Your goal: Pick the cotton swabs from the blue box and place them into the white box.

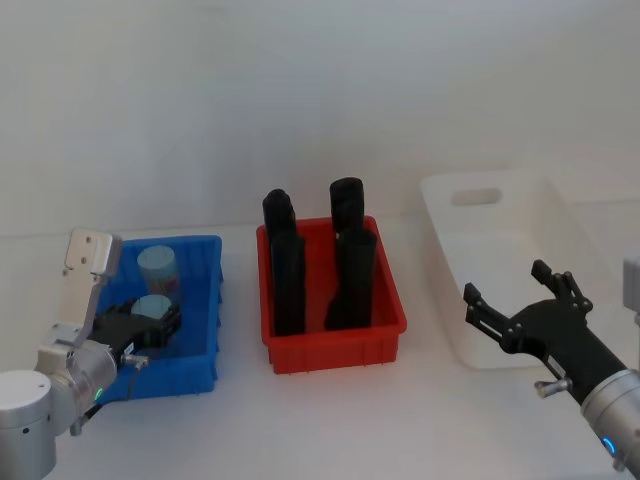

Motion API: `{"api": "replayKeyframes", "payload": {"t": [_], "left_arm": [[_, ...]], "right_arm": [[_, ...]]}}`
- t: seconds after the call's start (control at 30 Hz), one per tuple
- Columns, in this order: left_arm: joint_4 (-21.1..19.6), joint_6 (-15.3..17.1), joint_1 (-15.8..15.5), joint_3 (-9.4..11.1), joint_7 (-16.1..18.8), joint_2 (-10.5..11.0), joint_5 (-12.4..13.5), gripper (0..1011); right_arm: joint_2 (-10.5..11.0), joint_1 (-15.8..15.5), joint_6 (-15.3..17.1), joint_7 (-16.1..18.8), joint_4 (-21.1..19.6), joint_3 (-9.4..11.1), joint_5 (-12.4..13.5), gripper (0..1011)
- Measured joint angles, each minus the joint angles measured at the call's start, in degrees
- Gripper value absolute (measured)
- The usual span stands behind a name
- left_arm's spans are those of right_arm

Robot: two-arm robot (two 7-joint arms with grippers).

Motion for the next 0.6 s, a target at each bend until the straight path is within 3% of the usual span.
{"api": "replayKeyframes", "payload": {"t": [0.3, 0.6], "left_arm": [[-2.4, 0.1, 0.6, -0.3, -0.1, 0.4, 0.7, 669], [-8.5, 1.4, 1.4, -0.9, -1.3, 1.5, 1.9, 669]], "right_arm": [[0.0, 0.0, 0.0, 0.0, 0.0, 0.0, 0.0, 1002], [0.0, 0.0, 0.0, 0.0, 0.0, 0.0, 0.0, 1002]]}}
